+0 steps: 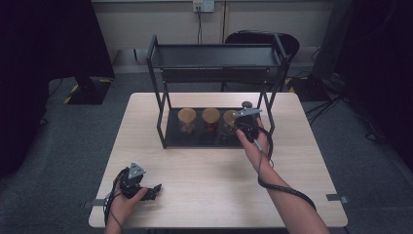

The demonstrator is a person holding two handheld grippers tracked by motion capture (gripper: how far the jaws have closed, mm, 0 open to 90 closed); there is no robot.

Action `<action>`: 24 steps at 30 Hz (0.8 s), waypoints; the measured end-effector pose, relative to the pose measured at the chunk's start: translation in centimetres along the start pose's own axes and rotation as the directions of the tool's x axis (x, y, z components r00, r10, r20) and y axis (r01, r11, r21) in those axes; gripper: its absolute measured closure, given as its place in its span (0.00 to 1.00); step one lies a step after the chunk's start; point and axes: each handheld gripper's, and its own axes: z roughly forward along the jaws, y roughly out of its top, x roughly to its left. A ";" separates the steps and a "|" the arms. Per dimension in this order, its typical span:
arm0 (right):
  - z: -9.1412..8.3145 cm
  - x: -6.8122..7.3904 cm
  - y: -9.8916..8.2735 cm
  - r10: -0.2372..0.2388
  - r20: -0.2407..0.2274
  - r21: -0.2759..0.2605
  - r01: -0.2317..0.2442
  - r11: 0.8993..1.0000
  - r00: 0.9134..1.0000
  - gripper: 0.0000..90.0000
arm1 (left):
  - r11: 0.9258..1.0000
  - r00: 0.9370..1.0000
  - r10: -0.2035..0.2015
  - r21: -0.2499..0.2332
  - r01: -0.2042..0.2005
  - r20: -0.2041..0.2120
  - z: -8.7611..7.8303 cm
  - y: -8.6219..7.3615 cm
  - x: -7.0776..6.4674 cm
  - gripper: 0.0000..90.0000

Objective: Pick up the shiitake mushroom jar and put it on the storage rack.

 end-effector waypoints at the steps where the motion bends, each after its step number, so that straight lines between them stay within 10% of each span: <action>1: -0.1 0.0 -0.1 0.001 0.000 0.000 -0.001 1.000 1.000 0.02 | 1.000 1.000 0.000 0.000 0.000 0.000 0.0 0.0 0.0 0.00; 24: -1.3 -0.3 -3.3 -0.013 -0.058 0.017 0.014 1.000 0.998 0.02 | 1.000 1.000 0.000 -0.001 0.000 0.000 0.0 0.0 0.0 0.00</action>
